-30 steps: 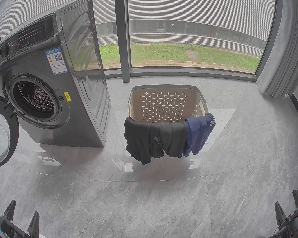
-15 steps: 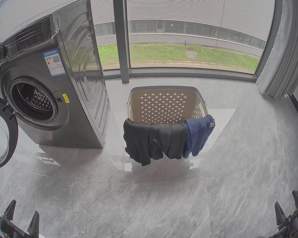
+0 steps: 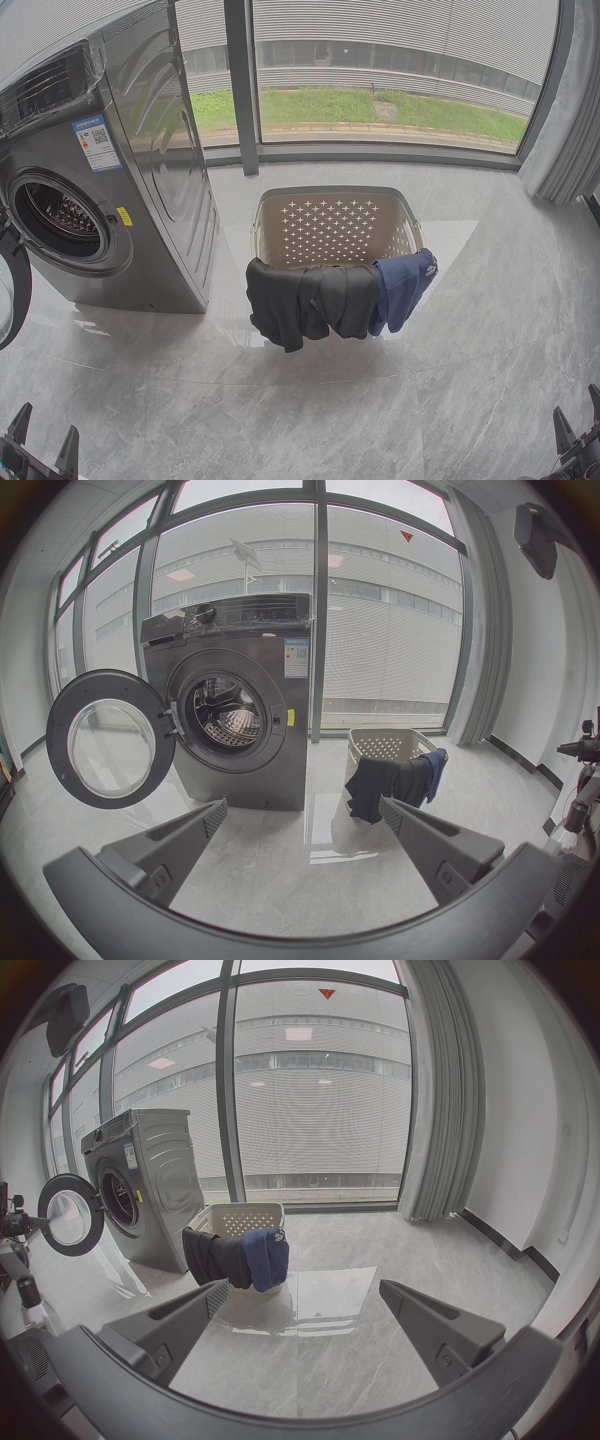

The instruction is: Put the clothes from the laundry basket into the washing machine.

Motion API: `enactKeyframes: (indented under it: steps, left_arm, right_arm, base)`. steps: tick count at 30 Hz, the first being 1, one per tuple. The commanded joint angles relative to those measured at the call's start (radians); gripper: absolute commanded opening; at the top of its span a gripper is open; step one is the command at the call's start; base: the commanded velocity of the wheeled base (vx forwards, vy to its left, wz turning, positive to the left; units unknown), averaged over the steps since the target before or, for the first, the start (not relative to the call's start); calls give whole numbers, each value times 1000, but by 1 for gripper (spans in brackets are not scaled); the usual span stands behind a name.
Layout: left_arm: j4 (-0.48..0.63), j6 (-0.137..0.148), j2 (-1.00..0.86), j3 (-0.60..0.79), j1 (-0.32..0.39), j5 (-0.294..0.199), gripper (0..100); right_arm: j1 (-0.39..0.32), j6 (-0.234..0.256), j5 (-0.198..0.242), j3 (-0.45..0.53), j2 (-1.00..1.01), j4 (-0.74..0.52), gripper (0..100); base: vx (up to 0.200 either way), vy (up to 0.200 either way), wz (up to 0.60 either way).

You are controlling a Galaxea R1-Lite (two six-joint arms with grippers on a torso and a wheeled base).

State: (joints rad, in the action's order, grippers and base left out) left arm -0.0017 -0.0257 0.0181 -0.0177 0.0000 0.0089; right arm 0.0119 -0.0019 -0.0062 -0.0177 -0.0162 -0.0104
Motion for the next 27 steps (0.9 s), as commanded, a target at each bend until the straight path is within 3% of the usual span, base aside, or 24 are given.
enactKeyframes:
  steps: [1,5,22,27]
  left_arm:
    - [0,1,-18,18,0,0,100]
    - [0,0,-18,18,0,0,100]
    - [0,1,-18,18,0,0,100]
    - [0,1,-18,18,0,0,100]
  right_arm:
    - [0,-1,0,15,2,0,100]
    - [0,0,0,15,2,0,100]
    - [0,-1,0,15,2,0,100]
    - [0,-1,0,15,2,0,100]
  base:
    - [0,-200,0]
    - [0,-200,0]
    - [0,0,0]
    - [200,0,0]
